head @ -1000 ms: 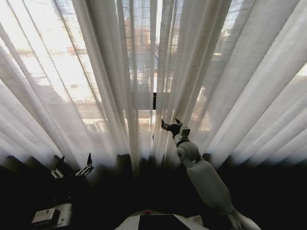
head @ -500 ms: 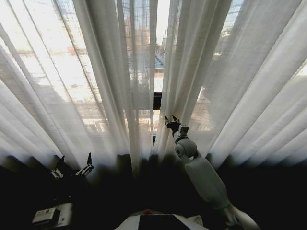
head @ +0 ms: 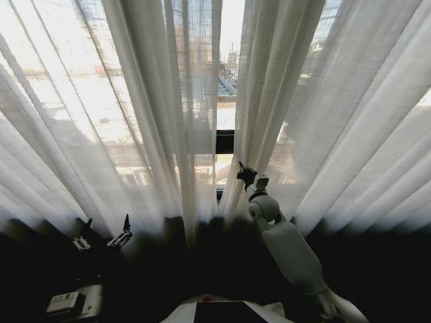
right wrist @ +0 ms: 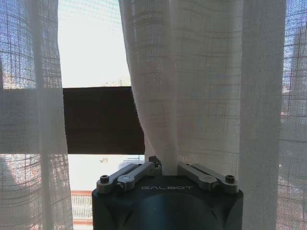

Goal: Open the curtains by pulling them apart, changing their state from closed to fully open.

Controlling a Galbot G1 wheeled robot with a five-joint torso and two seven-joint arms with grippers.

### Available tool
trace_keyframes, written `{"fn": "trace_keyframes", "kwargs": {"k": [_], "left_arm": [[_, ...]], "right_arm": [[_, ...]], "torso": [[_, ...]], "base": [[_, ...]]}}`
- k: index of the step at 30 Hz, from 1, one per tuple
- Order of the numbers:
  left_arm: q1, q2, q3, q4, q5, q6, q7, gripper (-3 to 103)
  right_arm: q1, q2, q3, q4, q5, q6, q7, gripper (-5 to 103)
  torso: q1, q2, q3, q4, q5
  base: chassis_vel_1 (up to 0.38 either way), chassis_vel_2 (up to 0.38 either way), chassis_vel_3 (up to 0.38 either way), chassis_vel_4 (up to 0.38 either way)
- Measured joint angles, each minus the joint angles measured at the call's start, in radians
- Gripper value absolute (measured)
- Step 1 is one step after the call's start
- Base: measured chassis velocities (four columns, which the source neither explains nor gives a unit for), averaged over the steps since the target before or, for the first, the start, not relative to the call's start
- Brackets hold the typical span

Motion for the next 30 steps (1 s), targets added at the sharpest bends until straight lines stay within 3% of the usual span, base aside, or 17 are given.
{"fn": "trace_keyframes", "kwargs": {"k": [19, 30], "left_arm": [[0.001, 0.002, 0.001, 0.0, -0.001, 0.003, 0.0, 100], [0.001, 0.001, 0.004, 0.0, 0.002, 0.002, 0.002, 100]], "right_arm": [[-0.063, -0.032, 0.05, 0.059, 0.006, -0.005, -0.008, 0], [-0.067, -0.038, 0.071, 0.066, 0.025, -0.006, -0.01, 0]], "torso": [[0.0, 0.0, 0.0, 0.0, -0.0002], [0.0, 0.0, 0.0, 0.0, 0.0001]], "base": [[-0.019, -0.023, 0.024, 0.017], [-0.221, -0.227, 0.223, 0.226]]}}
